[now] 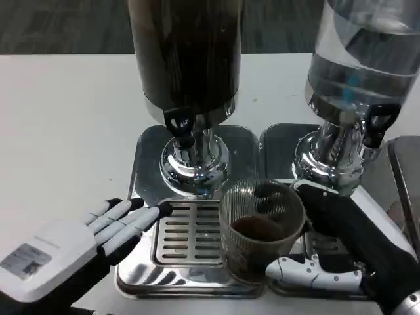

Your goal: Grasp the cup under the faucet to collect the drink, then remove the cup.

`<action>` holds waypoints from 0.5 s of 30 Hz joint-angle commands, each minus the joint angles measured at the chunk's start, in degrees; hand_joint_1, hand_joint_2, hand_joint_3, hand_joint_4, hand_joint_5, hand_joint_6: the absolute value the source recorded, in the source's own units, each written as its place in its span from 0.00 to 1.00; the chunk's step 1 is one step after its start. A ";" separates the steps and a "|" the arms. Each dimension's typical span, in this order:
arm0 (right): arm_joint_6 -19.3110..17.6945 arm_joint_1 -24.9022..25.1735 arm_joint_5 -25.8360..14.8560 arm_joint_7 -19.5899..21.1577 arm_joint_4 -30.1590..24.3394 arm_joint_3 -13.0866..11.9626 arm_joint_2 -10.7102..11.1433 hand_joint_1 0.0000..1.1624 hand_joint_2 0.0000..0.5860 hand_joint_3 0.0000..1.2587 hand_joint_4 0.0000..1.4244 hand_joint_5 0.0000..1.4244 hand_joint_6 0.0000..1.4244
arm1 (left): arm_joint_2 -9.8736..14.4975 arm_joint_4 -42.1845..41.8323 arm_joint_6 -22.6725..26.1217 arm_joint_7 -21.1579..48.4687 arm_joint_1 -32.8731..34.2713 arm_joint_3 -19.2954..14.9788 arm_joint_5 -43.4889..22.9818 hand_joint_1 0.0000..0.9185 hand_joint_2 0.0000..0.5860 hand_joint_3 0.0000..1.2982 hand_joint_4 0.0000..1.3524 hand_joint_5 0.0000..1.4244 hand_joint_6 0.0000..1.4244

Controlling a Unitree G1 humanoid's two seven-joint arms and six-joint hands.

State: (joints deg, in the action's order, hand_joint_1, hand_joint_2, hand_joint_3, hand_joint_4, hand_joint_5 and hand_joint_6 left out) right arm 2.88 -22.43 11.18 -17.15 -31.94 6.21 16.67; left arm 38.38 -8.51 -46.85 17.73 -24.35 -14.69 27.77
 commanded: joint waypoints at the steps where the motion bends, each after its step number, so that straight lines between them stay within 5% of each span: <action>1: -0.05 0.22 -1.47 0.05 -2.07 -0.85 -0.02 0.64 0.45 0.37 0.31 0.38 0.42 | 1.14 0.04 0.54 -0.33 -0.26 0.32 -0.70 0.00 0.15 0.00 0.00 0.00 0.00; 15: -0.21 -0.82 -1.41 0.13 -2.91 -1.10 -0.20 0.64 0.45 0.37 0.32 0.38 0.42 | 1.57 -0.27 0.25 -0.24 -0.37 0.59 -0.45 0.00 0.17 0.00 0.00 0.00 0.00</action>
State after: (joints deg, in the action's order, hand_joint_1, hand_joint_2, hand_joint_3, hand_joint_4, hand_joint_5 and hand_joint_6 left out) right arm 2.89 -23.33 11.17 -17.22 -32.68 5.50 16.65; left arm 38.90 -8.52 -46.65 17.73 -24.64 -14.64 27.57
